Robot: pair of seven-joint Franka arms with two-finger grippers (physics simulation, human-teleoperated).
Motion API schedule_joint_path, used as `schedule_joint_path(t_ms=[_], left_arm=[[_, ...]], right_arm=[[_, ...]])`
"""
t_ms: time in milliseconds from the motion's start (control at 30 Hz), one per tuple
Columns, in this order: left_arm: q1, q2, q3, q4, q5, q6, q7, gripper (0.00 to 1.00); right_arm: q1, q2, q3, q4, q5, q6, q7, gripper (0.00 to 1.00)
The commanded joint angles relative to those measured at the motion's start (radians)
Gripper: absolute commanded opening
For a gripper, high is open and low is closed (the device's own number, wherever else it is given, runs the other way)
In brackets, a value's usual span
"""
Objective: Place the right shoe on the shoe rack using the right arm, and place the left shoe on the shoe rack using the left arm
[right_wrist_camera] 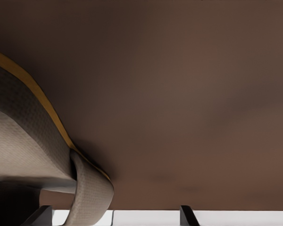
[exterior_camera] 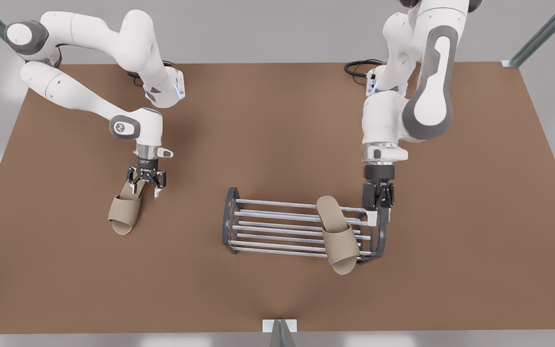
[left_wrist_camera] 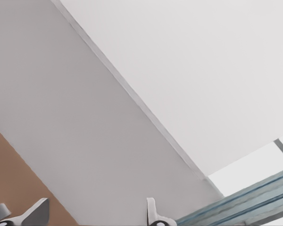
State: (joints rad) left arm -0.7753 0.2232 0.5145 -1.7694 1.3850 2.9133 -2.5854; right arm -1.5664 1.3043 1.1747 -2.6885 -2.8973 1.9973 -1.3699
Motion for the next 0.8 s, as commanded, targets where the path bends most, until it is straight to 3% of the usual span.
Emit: schedule_joint_path(t_ms=[0, 33, 100, 133, 233, 267, 333, 500, 633, 767], left_arm=[[0.007, -0.001, 0.004, 0.062, -0.85, -0.245, 1.868, 1.0], [0.07, 0.004, 0.009, 0.172, -1.176, -0.48, 2.287, 1.0], [0.212, 0.005, 0.01, 0.28, -1.488, -0.939, 2.715, 1.0], [0.273, 0.005, 0.019, 0.329, -1.492, -1.175, 2.857, 1.0], [0.312, 0.001, 0.021, 0.45, -1.475, -1.503, 2.937, 1.0], [0.321, -0.018, -0.002, 0.452, -1.474, -1.539, 2.937, 1.0], [0.444, -0.053, -0.198, 0.452, -1.377, -1.539, 2.937, 1.0], [0.496, 0.008, -0.369, 0.39, -1.296, -1.568, 3.072, 1.0], [0.493, -0.096, -0.372, 0.386, -1.351, -1.445, 2.737, 1.0], [0.493, -0.091, -0.372, 0.39, -1.347, -1.445, 2.737, 1.0]], right_arm=[[-0.011, 0.001, 0.0, -0.002, -0.037, 0.001, 0.002, 1.0], [-0.017, 0.001, 0.0, -0.001, -0.037, 0.003, 0.002, 1.0], [-0.021, 0.003, 0.0, 0.006, -0.037, 0.008, 0.003, 1.0], [-0.018, 0.003, 0.0, 0.007, -0.037, 0.008, 0.002, 1.0], [0.005, 0.006, 0.0, 0.024, -0.037, 0.008, 0.002, 1.0], [0.014, 0.007, 0.0, 0.036, -0.037, 0.008, 0.002, 1.0], [0.022, 0.007, 0.0, 0.045, -0.037, 0.008, 0.003, 1.0], [0.022, 0.007, 0.0, 0.059, -0.039, 0.011, 0.003, 1.0], [0.022, 0.009, 0.0, 0.073, -0.039, 0.017, 0.003, 1.0], [0.039, 0.01, -0.013, 0.091, -0.039, 0.018, 0.005, 1.0]])
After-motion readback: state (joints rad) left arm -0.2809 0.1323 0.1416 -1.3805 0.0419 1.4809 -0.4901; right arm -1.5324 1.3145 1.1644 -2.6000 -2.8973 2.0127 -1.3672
